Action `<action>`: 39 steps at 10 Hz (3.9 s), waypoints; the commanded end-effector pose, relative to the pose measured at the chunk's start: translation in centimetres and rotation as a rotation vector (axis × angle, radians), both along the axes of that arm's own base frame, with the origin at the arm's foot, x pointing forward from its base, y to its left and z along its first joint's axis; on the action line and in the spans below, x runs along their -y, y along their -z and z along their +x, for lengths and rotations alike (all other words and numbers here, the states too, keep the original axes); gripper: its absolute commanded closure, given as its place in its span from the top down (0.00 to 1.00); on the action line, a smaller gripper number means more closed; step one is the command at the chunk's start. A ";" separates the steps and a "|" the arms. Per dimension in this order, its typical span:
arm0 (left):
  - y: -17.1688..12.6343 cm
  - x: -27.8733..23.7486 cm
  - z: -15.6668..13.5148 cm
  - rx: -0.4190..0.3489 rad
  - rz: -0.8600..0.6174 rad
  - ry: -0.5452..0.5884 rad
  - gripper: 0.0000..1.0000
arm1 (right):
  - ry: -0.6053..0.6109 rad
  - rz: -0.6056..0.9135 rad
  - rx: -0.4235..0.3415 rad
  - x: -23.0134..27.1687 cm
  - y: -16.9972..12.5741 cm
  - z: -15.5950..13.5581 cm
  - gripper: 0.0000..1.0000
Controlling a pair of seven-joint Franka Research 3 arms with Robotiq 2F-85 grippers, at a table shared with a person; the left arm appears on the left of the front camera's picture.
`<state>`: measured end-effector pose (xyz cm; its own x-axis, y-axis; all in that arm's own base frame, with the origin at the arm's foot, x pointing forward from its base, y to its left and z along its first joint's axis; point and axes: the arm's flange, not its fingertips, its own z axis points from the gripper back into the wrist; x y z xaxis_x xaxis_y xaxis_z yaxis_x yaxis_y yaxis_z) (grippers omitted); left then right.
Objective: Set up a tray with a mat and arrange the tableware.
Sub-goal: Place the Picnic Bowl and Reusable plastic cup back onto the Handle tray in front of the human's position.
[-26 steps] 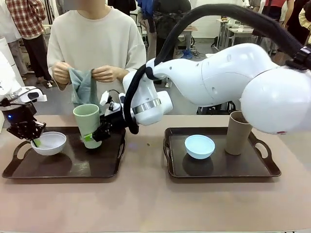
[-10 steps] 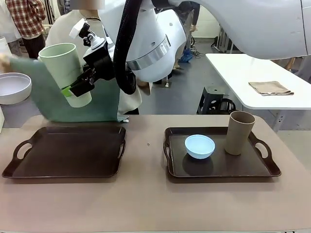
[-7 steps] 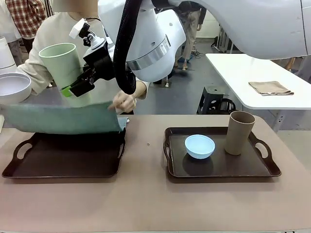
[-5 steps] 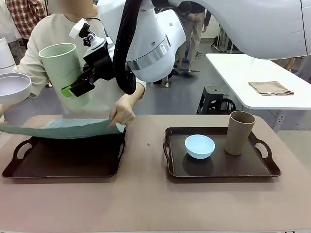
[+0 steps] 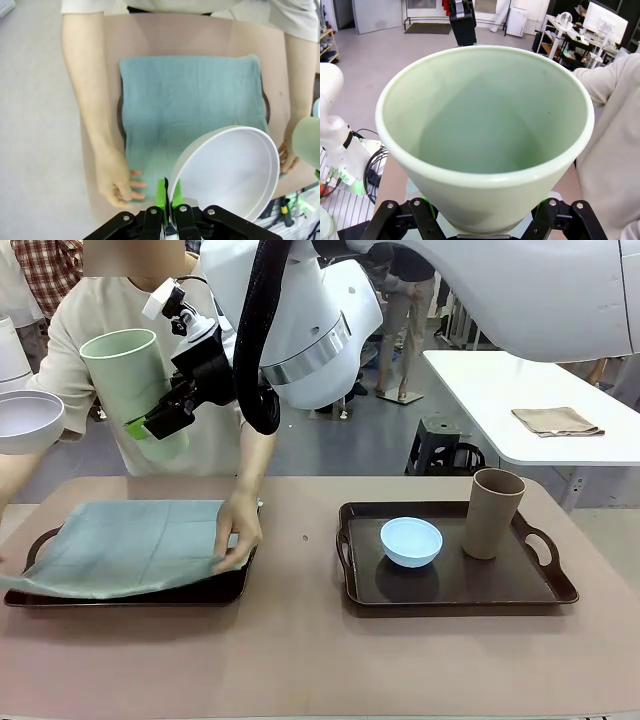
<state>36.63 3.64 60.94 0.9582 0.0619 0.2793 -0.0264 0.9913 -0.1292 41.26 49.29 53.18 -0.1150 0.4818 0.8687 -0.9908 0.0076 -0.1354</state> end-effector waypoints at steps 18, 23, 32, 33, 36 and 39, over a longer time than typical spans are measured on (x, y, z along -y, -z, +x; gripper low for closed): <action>0.1 0.0 0.0 0.000 0.000 0.007 0.00 | -0.006 0.010 0.015 0.0 -0.3 0.1 0.00; 0.0 0.0 0.0 0.000 0.000 0.000 0.04 | 0.000 0.000 0.000 0.0 0.0 0.0 0.82; 14.5 -0.6 5.0 -0.138 -0.062 0.108 0.04 | -0.015 0.142 -0.137 2.6 15.8 3.3 0.82; 15.3 -0.6 5.2 -0.147 -0.069 0.100 0.04 | -0.016 0.137 -0.153 2.6 16.7 3.3 0.82; 14.8 -0.5 4.9 -0.166 -0.056 0.092 0.04 | -0.014 0.104 -0.169 2.4 16.8 3.8 0.82; 15.2 -0.6 5.1 -0.173 -0.055 0.089 0.04 | -0.041 0.113 -0.174 2.7 16.9 3.8 0.82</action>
<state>41.75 4.19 45.81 0.9937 -0.0150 0.1112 0.0354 0.9822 -0.1844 44.89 46.94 37.06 0.0333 0.3904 0.9201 -0.9994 0.0008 0.0358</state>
